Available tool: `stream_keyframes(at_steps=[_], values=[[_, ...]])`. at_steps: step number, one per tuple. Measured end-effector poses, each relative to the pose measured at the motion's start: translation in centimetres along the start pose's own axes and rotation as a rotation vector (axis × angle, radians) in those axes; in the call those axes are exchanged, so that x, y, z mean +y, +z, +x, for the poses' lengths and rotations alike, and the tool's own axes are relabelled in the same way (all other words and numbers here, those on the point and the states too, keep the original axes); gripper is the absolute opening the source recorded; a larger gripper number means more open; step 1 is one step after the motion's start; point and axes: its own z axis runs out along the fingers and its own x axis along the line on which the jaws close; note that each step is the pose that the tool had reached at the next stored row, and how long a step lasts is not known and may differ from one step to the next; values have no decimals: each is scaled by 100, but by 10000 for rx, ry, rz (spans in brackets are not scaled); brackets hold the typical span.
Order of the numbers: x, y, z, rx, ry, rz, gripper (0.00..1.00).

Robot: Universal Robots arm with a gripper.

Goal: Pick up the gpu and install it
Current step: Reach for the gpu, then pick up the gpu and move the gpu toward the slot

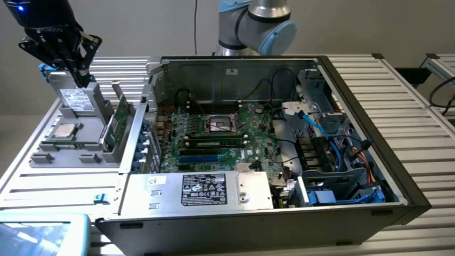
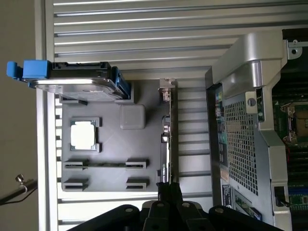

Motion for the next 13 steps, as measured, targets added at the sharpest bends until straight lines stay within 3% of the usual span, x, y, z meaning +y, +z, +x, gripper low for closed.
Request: stream_keyframes(at_steps=[13], values=[[0,0,0,5,1,-66,12]])
